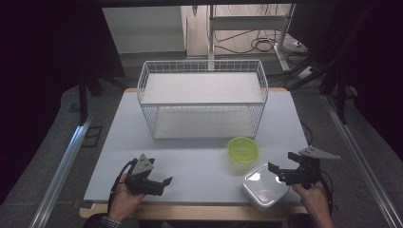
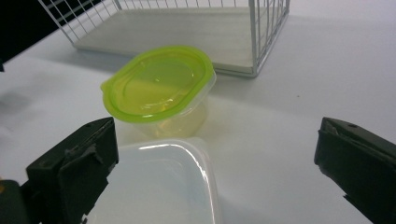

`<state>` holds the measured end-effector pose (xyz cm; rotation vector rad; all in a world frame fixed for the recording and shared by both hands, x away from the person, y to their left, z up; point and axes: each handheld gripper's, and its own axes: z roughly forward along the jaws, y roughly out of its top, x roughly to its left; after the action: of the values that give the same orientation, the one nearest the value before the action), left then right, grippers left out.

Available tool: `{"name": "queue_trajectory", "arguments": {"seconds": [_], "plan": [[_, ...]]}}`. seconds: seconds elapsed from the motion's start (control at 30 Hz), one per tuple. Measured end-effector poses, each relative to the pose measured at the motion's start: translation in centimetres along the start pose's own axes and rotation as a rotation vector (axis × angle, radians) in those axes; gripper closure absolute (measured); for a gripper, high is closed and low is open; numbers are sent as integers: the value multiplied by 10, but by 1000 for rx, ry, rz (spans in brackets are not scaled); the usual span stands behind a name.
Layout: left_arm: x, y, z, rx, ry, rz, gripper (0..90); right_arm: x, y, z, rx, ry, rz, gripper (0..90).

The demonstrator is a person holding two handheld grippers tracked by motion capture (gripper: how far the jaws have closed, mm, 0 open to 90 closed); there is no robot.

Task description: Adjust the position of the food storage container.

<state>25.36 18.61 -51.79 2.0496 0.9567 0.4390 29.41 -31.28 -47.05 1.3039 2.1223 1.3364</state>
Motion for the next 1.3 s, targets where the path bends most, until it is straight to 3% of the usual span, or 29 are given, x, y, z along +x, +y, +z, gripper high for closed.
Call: {"name": "queue_trajectory", "arguments": {"seconds": [0.13,0.43,0.63,0.7,0.87,0.9,0.93,0.97,1.03,1.07,1.1,1.13,1.3], "plan": [[-1,0,1,3,-5,-9,49,1,-1,2,43,-16,-11,0],[-2,0,2,-10,-23,-27,40,0,-2,2,64,-22,-2,10],[-4,1,2,-20,-34,-26,34,2,-2,2,100,-22,-19,106],[-5,2,2,-27,-45,-33,34,3,-1,1,103,-28,-33,161],[-8,4,0,-41,-54,-31,54,6,3,-9,110,-18,-49,418],[-8,4,0,-41,-54,-31,60,6,3,-9,110,-18,-49,418],[-8,4,0,-41,-55,-26,60,6,4,-11,122,-17,-55,489],[-9,5,0,-39,-56,-22,75,8,5,-15,136,-18,-72,641],[-10,5,-1,-38,-55,-18,88,9,5,-17,143,-19,-78,694],[-11,6,-1,-39,-57,-17,99,13,4,-22,155,-40,-95,815],[-11,6,-1,-39,-57,-17,105,13,4,-22,155,-40,-95,815],[-11,6,-1,-40,-58,-17,111,15,3,-27,165,-49,-98,888],[-13,6,0,-30,-49,-7,128,15,-5,-39,174,-46,-75,897]]}}
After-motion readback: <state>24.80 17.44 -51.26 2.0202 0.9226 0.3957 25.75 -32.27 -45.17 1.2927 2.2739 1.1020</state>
